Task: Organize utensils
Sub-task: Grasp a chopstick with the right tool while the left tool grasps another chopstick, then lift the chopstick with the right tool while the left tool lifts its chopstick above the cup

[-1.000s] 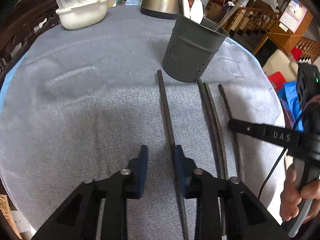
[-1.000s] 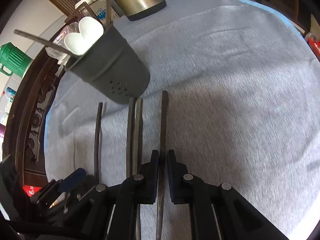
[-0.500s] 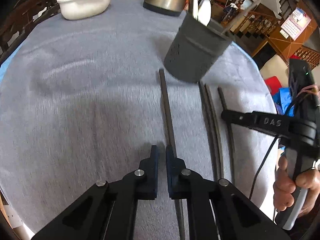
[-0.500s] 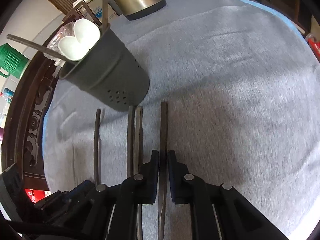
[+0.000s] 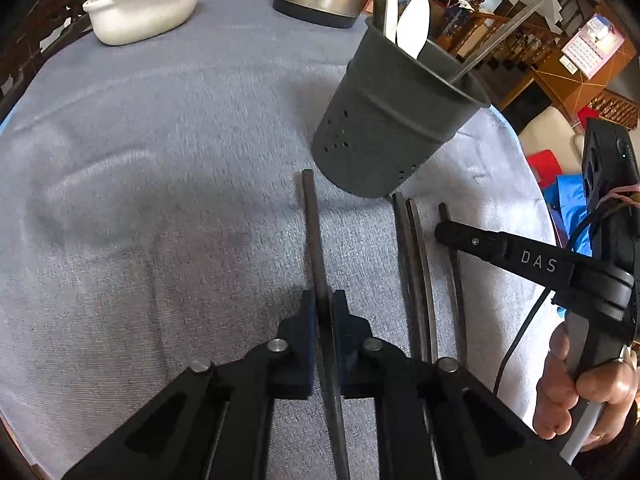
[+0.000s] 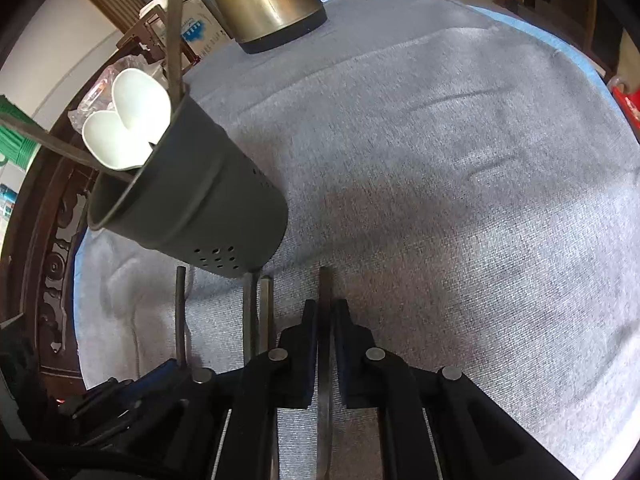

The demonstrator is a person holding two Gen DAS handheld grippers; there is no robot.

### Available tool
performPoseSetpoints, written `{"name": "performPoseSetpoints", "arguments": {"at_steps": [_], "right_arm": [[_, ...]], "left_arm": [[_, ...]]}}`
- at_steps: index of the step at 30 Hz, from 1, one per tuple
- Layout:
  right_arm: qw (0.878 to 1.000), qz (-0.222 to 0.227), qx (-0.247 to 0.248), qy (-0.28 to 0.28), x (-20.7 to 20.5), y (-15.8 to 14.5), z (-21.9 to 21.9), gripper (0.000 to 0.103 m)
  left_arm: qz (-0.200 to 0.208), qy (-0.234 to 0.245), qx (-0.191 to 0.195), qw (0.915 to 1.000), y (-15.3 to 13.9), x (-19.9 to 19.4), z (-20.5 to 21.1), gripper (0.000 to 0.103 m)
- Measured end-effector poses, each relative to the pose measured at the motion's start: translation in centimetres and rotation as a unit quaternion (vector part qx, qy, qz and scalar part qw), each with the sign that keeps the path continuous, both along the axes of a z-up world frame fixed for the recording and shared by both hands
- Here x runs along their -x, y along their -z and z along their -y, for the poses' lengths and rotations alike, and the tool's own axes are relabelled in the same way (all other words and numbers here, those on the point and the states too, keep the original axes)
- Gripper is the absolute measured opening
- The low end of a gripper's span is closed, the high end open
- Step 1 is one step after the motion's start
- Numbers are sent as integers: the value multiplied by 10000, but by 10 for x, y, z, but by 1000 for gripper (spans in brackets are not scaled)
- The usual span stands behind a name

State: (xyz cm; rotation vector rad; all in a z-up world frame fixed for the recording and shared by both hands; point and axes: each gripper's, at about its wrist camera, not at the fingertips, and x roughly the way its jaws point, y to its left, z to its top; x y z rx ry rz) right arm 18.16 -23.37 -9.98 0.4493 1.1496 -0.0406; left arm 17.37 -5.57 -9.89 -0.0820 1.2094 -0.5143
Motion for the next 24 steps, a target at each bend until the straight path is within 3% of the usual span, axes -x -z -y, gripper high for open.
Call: {"name": "performPoseSetpoints", "arguments": {"at_steps": [9, 16, 24], "right_arm": [[9999, -42, -7, -124, 16, 3, 0, 8], [9994, -263, -27, -226, 13, 4, 2, 9], [9971, -311, 497, -475, 2, 2, -12, 9]], "left_arm": [[-207, -17, 154, 9997, 2, 20, -21, 7], [-176, 9, -63, 9998, -5, -7, -15, 9], [-114, -83, -142, 9998, -5, -35, -5, 11]]}}
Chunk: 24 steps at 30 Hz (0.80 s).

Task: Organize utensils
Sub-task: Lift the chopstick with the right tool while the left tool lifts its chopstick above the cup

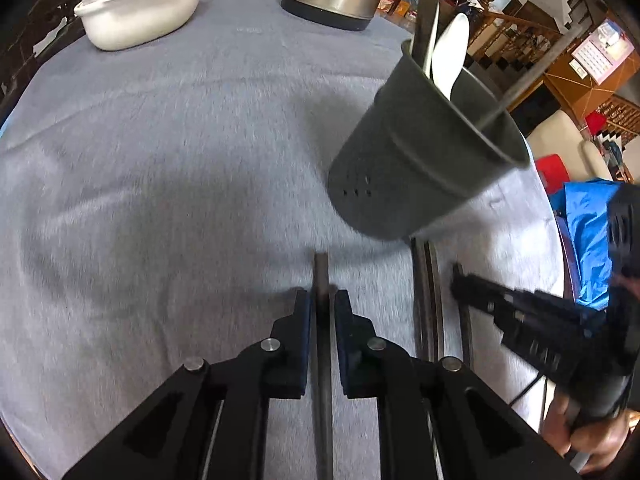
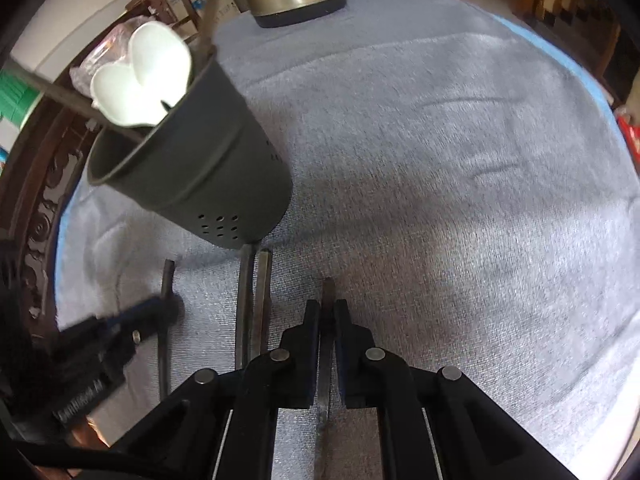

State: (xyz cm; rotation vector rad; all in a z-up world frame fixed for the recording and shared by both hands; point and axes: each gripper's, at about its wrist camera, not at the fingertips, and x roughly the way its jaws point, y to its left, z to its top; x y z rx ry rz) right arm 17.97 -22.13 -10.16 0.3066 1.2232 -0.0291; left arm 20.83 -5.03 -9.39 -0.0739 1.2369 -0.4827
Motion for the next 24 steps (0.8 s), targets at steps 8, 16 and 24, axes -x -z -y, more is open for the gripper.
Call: {"name": "performPoseSetpoints", "arguments": {"at_steps": [8, 16, 24], "right_arm": [[9996, 295, -39, -27, 14, -9, -4, 7], [9943, 1038, -216, -110, 45, -55, -1, 7], [9838, 1770, -266, -110, 70, -97, -5, 6]], "left_arm": [[276, -102, 65, 9995, -10, 9, 5, 7], [1098, -93, 255, 9936, -76, 50, -11, 7], [1741, -118, 426, 9837, -129, 82, -8, 7]]}}
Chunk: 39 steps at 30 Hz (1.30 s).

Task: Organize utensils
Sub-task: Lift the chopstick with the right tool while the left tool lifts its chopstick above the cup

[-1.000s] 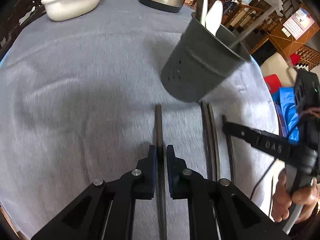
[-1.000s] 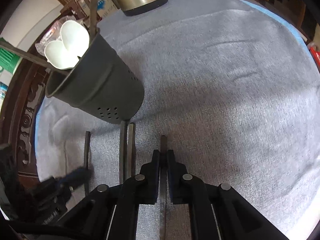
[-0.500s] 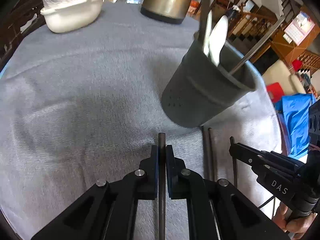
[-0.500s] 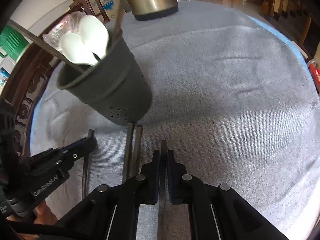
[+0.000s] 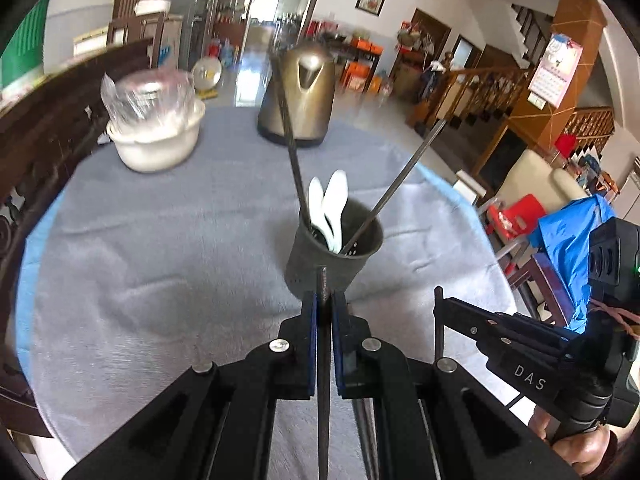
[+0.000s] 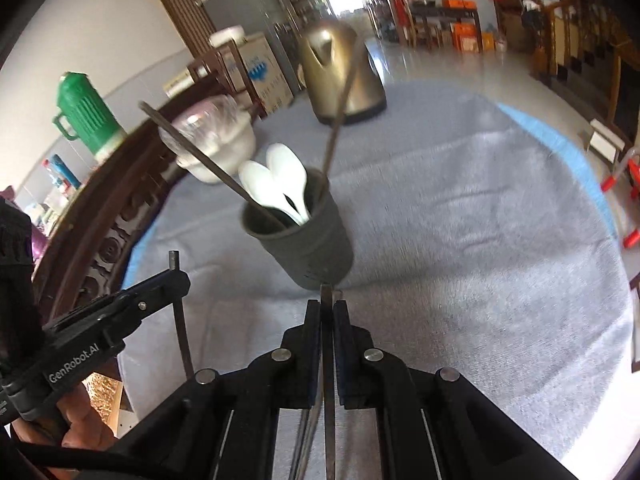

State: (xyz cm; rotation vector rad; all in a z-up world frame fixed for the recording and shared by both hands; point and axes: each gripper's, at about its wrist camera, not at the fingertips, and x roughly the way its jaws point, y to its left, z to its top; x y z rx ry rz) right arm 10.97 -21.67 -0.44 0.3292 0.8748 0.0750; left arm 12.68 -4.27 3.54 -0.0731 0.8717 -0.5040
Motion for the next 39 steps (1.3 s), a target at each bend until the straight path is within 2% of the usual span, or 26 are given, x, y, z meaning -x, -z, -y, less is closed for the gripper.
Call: {"name": "performPoseSetpoints", "arguments": {"at_steps": [8, 16, 39], "right_arm": [[9981, 617, 48, 17, 32, -40, -11, 6], [9955, 947, 71, 61, 50, -57, -13, 6], [9881, 1521, -137, 198, 63, -88, -11, 7]], "left_arm": [[435, -101, -27, 9990, -26, 17, -1, 7], [734, -194, -202, 9969, -40, 31, 3, 7], [902, -347, -153, 9952, -55, 29, 1, 7]]}}
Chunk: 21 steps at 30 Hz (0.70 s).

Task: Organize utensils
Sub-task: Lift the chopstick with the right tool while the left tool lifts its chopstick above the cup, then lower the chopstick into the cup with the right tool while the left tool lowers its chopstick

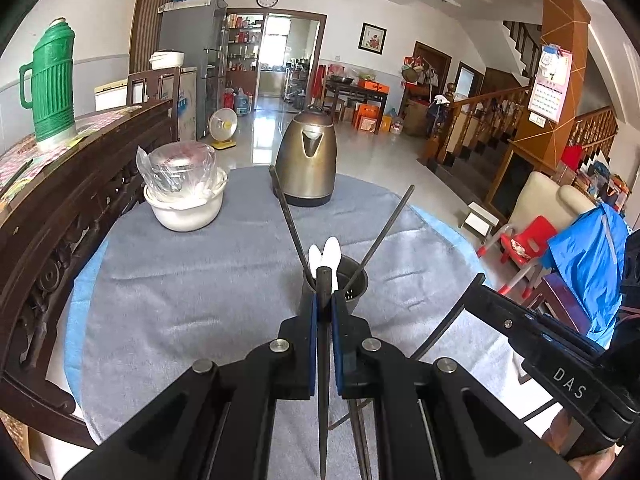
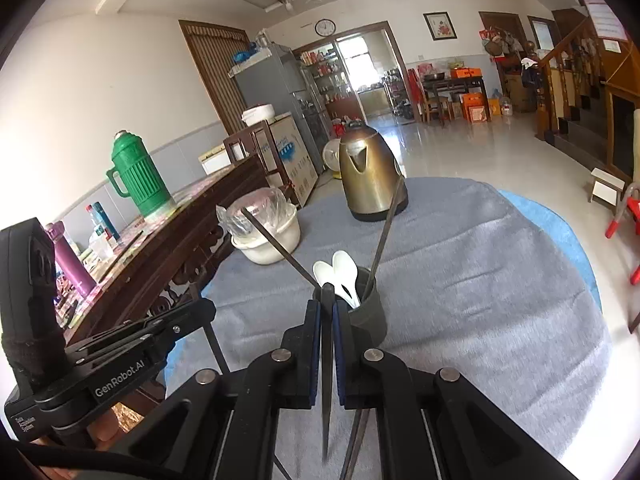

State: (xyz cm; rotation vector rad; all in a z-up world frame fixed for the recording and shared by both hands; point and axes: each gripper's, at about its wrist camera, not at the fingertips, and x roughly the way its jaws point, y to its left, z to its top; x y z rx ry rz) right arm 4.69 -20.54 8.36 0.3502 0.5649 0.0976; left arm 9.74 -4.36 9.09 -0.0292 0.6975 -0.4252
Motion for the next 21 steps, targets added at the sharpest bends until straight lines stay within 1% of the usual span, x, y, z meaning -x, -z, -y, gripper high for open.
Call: {"name": "performPoseSetpoints", "arguments": {"at_steps": [7, 11, 17, 21], "right_arm": [[9999, 118, -46, 22, 2, -6, 2, 7], [9997, 226, -12, 68, 4, -12, 4, 7], [9987, 467, 119, 168, 6, -28, 7, 6], [9978, 591, 224, 204, 4, -39, 8, 6]], "left_arm": [[84, -63, 126, 9999, -11, 0, -8, 7], [213, -87, 157, 9996, -22, -2, -10, 7], [429, -119, 277, 9986, -44, -7, -14, 7], [671, -153, 345, 9970, -62, -13, -12, 7]]}}
